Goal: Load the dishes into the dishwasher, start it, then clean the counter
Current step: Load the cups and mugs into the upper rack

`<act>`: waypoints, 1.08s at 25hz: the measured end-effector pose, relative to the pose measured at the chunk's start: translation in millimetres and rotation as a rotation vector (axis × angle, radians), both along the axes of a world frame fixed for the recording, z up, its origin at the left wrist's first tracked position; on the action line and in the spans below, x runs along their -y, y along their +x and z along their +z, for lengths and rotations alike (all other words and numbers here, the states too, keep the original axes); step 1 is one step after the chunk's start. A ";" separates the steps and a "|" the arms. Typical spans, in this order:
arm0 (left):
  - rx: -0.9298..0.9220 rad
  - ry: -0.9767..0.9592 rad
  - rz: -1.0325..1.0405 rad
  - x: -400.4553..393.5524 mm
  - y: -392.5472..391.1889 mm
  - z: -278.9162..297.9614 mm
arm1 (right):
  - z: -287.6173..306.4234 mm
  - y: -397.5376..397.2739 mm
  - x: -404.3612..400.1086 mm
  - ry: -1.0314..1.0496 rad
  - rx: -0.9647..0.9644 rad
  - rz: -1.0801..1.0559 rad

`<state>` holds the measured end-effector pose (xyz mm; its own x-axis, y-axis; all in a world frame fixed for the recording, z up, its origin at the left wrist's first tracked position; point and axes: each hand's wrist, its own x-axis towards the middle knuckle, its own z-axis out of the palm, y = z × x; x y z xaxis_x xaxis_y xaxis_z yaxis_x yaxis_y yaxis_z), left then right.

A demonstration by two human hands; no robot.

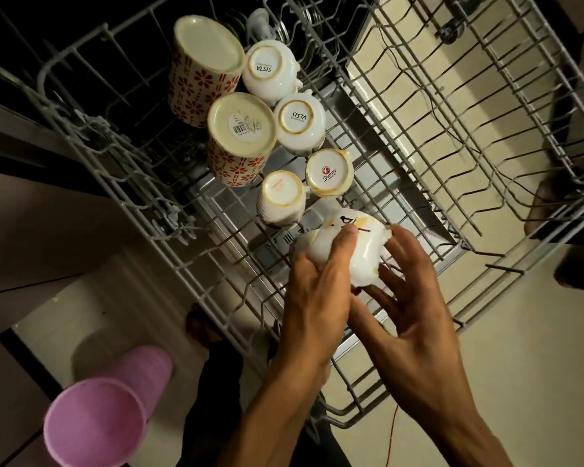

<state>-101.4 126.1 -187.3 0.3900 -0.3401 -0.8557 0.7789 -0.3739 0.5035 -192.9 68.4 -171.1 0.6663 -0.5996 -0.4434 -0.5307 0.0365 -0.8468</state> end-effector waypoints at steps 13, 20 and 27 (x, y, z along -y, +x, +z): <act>0.001 -0.100 -0.082 33.5 2.1 -7.9 | -18.4 38.4 56.7 -0.541 -0.237 0.152; 0.192 -0.081 -0.033 29.7 -4.0 -13.2 | -32.6 59.0 68.6 -0.530 -0.365 0.208; 0.132 -0.079 -0.002 33.2 0.8 -20.4 | -44.8 66.1 77.3 -0.478 -0.495 0.199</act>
<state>-100.6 92.8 -207.8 0.4964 -0.4053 -0.7677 0.7032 -0.3308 0.6294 -126.8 -8.9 -215.9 0.5721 -0.6915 -0.4410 -0.8146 -0.4161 -0.4041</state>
